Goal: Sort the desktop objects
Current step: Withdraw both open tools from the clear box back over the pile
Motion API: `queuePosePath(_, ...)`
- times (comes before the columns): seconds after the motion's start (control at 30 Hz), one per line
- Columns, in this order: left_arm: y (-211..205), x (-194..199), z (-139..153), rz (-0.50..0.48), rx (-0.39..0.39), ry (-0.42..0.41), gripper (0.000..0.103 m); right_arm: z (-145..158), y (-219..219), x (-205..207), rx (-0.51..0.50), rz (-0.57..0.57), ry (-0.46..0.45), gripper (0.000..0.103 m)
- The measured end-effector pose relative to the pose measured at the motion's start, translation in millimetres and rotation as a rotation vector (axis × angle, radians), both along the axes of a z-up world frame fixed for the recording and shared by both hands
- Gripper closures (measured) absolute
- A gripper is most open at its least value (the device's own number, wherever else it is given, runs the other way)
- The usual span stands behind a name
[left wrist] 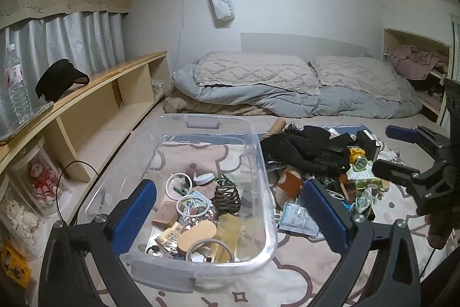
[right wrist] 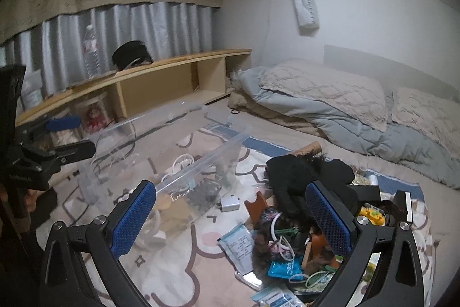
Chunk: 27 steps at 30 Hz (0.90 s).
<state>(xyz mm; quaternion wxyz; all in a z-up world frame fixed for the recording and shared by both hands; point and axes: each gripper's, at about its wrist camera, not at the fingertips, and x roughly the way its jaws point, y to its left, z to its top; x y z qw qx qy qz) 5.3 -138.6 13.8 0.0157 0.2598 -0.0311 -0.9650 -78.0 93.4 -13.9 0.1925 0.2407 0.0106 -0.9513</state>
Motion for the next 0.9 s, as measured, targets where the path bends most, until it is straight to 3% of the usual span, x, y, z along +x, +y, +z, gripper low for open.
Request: queuePosePath(0.9, 21.0, 11.5, -19.7, -0.002, -0.041, -0.051, 0.0, -5.5, 3.8, 11.2, 0.018, 0.038, -0.021, 0.0)
